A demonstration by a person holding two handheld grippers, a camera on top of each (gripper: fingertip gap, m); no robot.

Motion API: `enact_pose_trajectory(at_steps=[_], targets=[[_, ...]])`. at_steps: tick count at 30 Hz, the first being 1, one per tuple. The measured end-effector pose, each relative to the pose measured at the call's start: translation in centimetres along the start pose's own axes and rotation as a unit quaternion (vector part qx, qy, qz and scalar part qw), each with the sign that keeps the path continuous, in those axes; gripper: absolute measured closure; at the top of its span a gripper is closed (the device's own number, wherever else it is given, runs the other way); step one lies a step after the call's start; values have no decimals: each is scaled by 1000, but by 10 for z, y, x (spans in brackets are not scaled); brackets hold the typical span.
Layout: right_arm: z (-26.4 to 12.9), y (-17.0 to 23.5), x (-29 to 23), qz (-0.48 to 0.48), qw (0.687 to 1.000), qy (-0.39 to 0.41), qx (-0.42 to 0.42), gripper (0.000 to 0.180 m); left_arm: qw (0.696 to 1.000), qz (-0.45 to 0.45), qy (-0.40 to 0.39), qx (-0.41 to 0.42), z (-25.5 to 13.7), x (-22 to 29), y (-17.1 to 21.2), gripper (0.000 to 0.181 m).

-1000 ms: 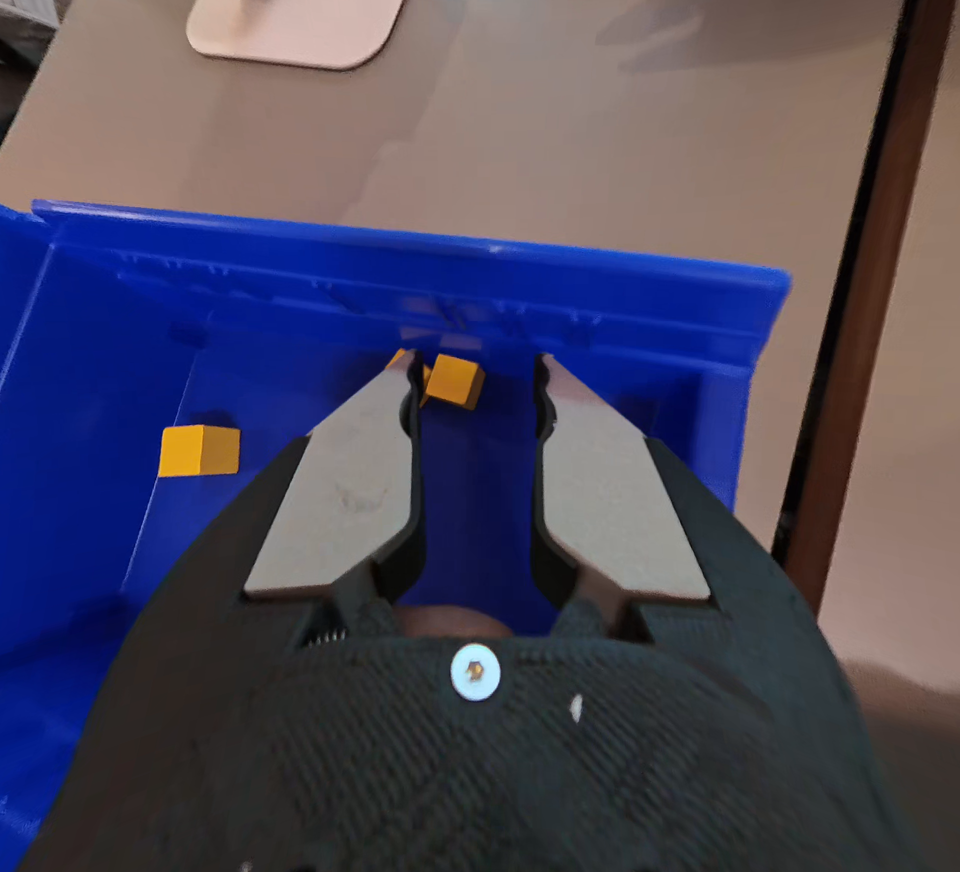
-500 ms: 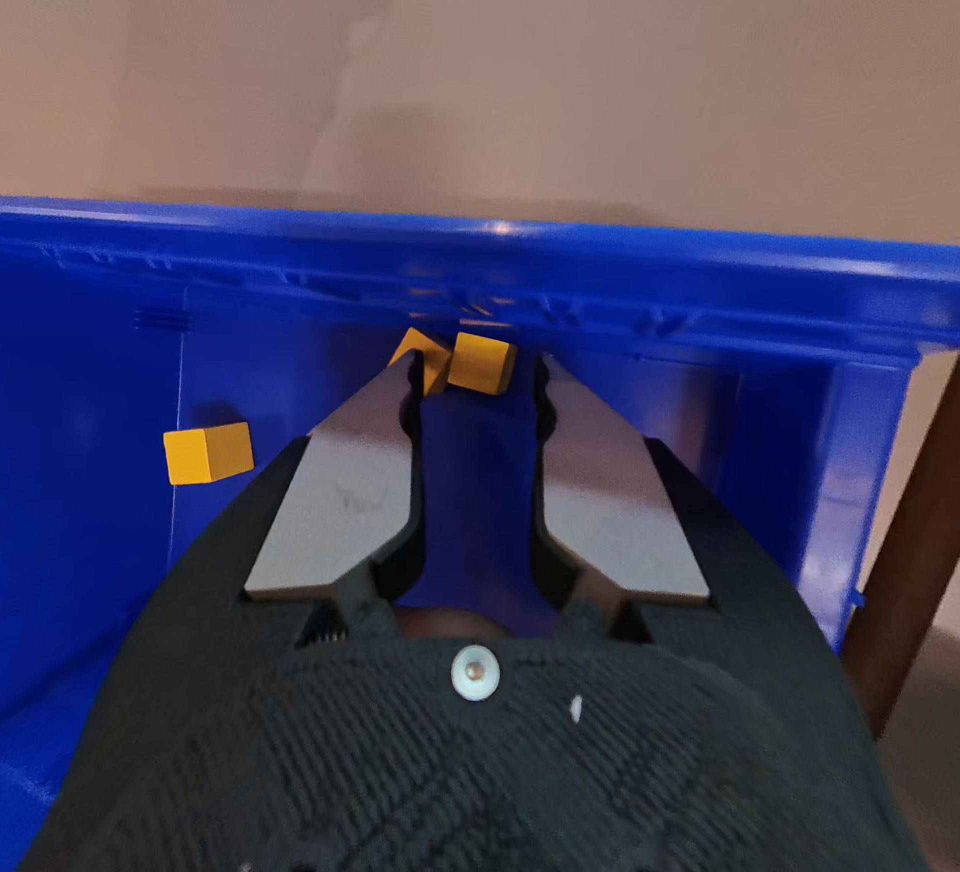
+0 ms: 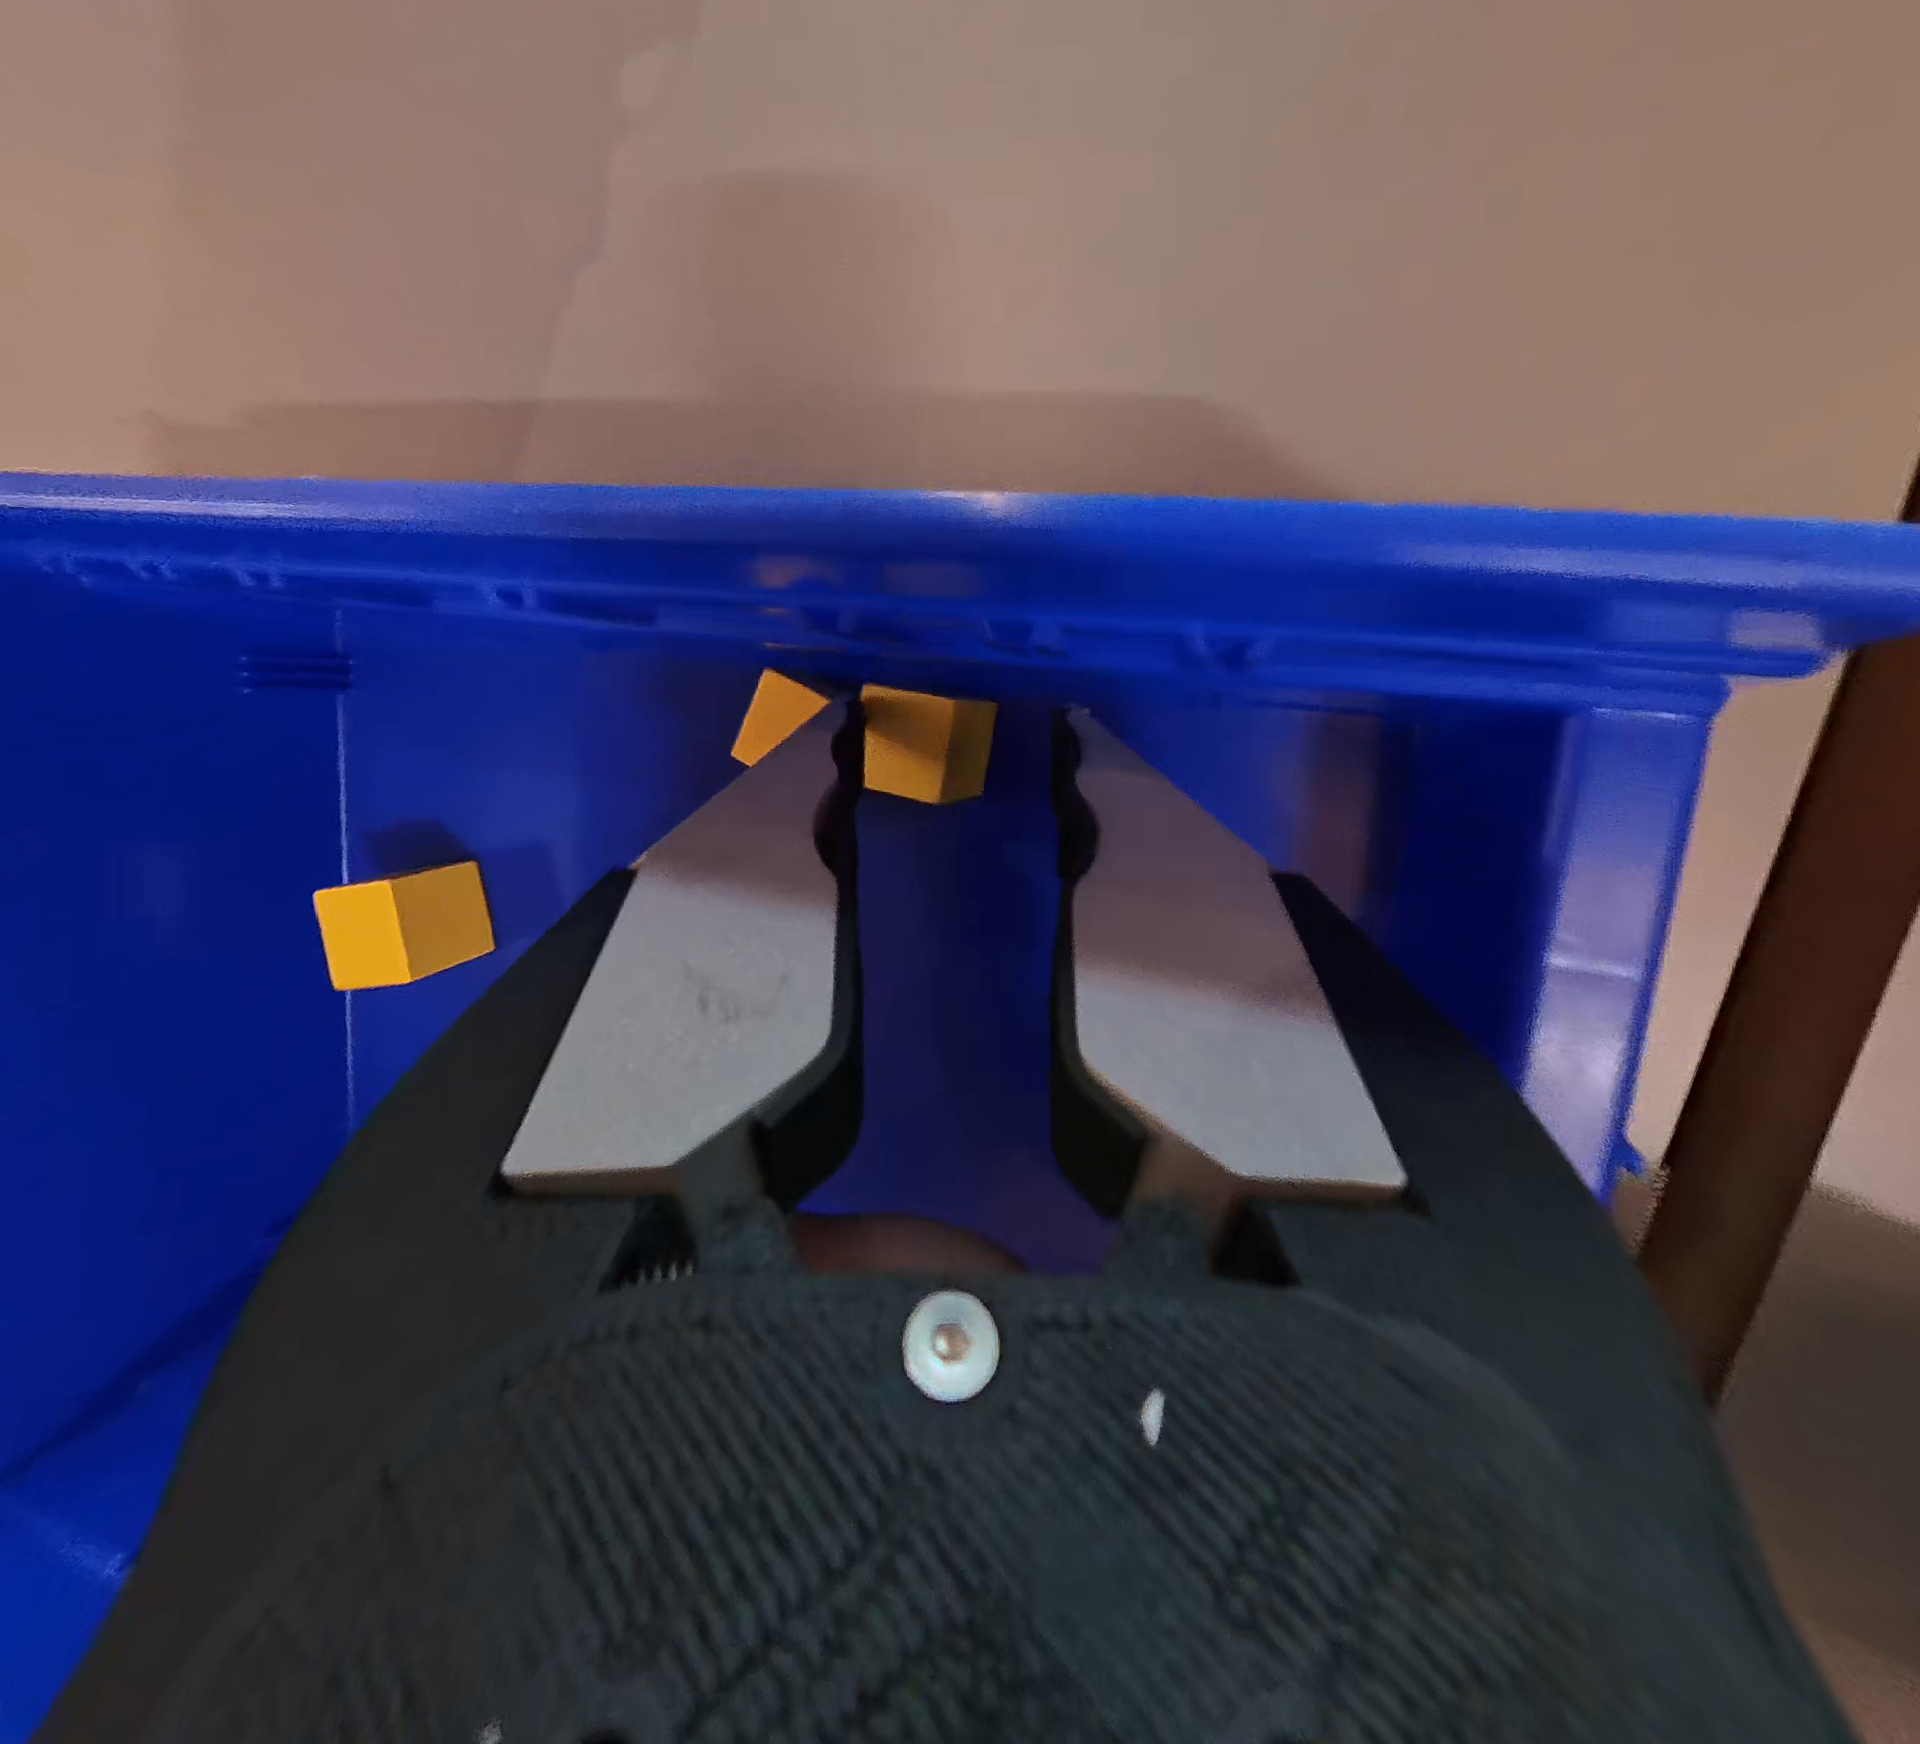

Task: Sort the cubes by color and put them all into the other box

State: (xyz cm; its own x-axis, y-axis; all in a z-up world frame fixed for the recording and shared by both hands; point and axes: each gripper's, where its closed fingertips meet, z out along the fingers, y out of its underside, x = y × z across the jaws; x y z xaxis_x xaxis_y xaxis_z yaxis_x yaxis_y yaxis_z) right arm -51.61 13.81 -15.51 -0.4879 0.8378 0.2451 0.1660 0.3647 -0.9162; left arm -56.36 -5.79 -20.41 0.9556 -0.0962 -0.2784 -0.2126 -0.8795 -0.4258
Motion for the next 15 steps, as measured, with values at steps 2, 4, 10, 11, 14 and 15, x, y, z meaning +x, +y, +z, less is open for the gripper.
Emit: enact_pose_trajectory(at_steps=[2,4,10,11,14,15], targets=[[0,0,0,0,1000,0,0,162,1000,-3,-2,-11,3,-1,4,144],[0,0,0,0,1000,0,0,162,999,-17,22,-20,5,5,9,154],[1,0,-1,0,1000,-2,-1,162,1000,-11,16,-23,5,2,12,155],[1,0,-1,-1,1000,-2,0,163,1000,-12,16,-22,5,2,12,156],[1,0,-1,-2,1000,-3,-1,163,1000,-14,15,-20,6,1,11,155],[1,0,-1,-2,1000,-3,-1,163,1000,-14,15,-18,6,1,11,156]])
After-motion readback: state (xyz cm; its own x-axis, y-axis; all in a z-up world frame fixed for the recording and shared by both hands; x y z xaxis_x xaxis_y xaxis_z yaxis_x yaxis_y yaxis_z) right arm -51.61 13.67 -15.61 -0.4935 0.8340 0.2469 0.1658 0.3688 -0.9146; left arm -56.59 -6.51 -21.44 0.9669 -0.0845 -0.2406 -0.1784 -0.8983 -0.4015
